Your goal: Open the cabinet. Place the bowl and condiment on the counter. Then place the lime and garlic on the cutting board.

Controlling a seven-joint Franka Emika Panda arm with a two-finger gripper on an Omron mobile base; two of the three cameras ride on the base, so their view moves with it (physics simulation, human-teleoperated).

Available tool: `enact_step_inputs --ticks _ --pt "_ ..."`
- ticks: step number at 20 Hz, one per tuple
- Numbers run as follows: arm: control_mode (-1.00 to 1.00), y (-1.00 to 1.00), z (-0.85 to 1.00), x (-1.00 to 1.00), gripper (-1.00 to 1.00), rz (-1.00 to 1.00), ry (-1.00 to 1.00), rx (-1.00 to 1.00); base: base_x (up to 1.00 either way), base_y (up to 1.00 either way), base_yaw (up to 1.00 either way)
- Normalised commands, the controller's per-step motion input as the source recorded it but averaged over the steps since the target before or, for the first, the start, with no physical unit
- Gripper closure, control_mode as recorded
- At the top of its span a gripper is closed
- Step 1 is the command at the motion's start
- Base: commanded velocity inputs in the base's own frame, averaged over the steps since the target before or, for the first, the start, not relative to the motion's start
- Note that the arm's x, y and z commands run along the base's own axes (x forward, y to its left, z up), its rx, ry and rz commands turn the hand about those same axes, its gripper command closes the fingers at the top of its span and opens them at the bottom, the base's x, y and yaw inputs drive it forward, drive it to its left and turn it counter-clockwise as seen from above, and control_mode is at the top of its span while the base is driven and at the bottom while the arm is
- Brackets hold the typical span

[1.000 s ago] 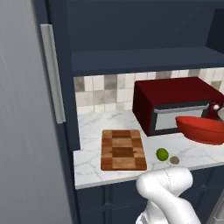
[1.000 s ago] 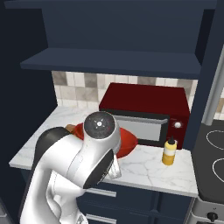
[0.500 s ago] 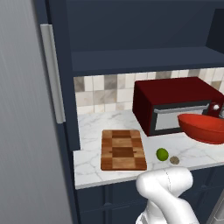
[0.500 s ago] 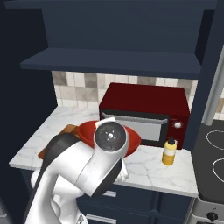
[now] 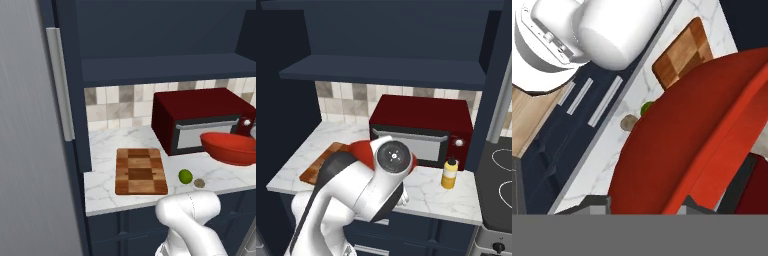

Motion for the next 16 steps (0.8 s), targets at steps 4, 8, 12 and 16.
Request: enact_step_inputs --ticks 4,8,12,16 --pt "-1.0 -0.16 -0.26 0.07 1.0 0.0 0.0 0.0 0.0 0.0 0.0" --pt "-1.0 -0.04 -0.28 0.08 1.0 0.0 0.0 0.0 0.0 0.0 0.0" --pt "-1.0 0.0 -0.21 0.2 1.0 0.0 0.0 0.0 0.0 0.0 0.0" --pt "-1.0 0.0 -0.19 0.33 1.0 0.0 -0.01 0.0 0.0 0.0 0.0"
